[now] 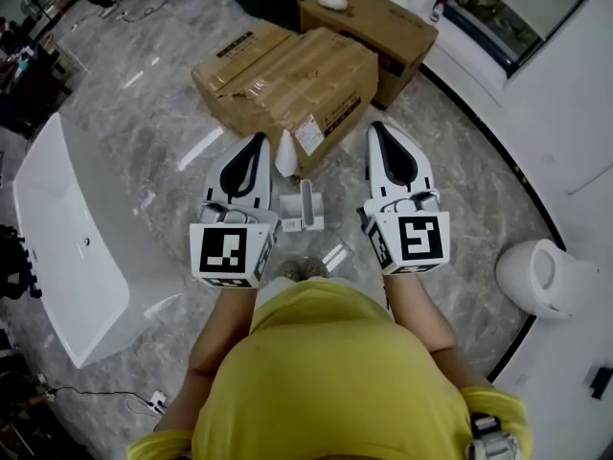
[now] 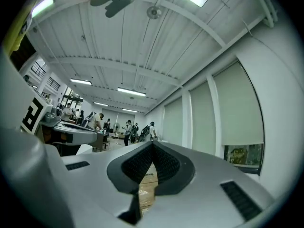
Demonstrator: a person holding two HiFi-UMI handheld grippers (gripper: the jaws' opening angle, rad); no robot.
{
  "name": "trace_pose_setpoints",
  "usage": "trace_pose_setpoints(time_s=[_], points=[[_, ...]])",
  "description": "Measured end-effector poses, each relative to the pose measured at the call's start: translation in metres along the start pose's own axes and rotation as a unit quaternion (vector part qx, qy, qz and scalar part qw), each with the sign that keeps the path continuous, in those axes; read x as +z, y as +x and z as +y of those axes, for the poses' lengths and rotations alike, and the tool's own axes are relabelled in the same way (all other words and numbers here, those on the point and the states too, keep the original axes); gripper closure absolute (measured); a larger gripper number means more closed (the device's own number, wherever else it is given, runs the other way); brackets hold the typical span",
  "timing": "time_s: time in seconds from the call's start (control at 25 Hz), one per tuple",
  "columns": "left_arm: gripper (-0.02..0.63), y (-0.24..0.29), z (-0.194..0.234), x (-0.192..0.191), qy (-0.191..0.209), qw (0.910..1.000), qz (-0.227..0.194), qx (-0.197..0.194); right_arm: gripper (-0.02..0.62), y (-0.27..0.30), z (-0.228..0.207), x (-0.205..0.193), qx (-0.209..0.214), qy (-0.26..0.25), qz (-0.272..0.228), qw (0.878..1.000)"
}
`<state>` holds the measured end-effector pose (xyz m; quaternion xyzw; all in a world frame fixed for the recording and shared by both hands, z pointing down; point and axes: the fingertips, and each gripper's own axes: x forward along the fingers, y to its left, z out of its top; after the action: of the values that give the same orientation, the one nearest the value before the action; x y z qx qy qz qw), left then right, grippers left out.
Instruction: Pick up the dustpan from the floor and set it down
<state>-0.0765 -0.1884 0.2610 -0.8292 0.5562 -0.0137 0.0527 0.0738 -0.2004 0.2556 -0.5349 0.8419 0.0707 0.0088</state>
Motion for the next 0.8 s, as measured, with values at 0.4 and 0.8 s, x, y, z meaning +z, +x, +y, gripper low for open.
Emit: trace_pose_setpoints(time_s=[0.4,0.8], points=[[0.603,-0.003,-0.017,0.013,0.017,0.9998,-0.007,0.007,0.584,-0.01,-0.006,-0.004,0.007,0.011,0.001,1.0],[0.603,0.003,-0.034,0.003,0.017,0.9998,-0.003,0.007,0.584,-0.012,-0.017,-0.023,0.024,0.016,0.012,1.0]])
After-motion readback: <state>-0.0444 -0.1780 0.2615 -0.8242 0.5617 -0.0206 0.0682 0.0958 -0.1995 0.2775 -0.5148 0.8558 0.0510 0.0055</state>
